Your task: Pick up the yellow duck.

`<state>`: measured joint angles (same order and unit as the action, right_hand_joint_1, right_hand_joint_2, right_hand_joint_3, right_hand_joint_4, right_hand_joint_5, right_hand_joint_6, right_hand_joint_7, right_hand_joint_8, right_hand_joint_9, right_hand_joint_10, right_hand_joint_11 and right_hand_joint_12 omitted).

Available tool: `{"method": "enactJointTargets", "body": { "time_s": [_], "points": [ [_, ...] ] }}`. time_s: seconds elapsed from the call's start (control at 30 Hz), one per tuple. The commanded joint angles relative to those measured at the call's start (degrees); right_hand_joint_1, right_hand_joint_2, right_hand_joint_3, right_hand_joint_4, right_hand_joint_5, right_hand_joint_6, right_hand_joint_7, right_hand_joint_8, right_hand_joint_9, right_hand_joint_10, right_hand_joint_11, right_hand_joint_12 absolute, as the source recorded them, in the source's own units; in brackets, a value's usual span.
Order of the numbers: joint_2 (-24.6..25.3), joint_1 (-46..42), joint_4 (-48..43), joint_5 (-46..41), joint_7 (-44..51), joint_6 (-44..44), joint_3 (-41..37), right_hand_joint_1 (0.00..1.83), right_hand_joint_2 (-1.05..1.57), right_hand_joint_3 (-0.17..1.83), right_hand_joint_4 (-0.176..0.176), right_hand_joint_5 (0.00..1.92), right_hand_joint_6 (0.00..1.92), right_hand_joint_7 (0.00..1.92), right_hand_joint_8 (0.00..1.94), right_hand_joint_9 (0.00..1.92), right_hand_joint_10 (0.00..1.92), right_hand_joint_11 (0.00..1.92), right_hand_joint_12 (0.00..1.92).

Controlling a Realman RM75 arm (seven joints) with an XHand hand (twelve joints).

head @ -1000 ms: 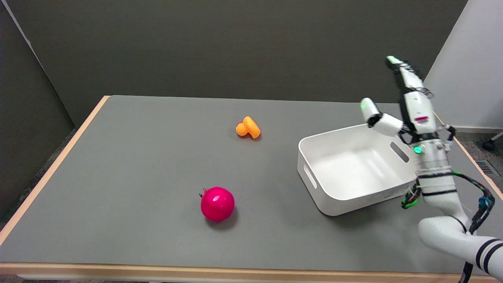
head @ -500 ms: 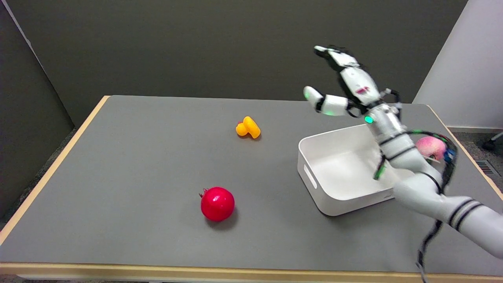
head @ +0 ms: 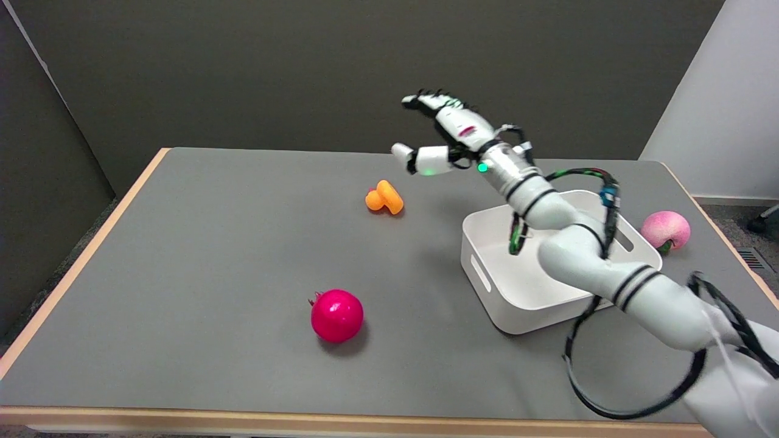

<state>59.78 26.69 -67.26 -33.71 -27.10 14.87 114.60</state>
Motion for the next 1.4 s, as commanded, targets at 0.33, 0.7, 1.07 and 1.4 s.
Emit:
{"method": "enactJointTargets", "body": {
  "time_s": [0.33,0.7,1.07,1.4],
  "points": [
    [12.3,17.2,20.6,3.4,6.3,-24.2,11.3,0.49,0.65,0.79,-0.076,0.17,0.35,0.14,0.29,0.00,0.59,0.00,0.76],
    [13.1,18.9,21.2,3.4,6.3,-23.2,11.8,0.48,0.65,0.79,-0.079,0.16,0.35,0.15,0.30,0.00,0.66,0.00,0.80],
    [13.2,18.5,27.2,-5.7,6.8,-15.5,11.5,0.66,0.62,0.96,-0.081,0.10,0.41,0.11,0.39,0.01,0.69,0.00,0.89],
    [13.2,18.8,32.3,-6.4,6.8,-13.3,11.5,0.70,0.63,0.98,-0.063,0.10,0.41,0.10,0.36,0.01,0.67,0.00,0.75]
  ]
}}
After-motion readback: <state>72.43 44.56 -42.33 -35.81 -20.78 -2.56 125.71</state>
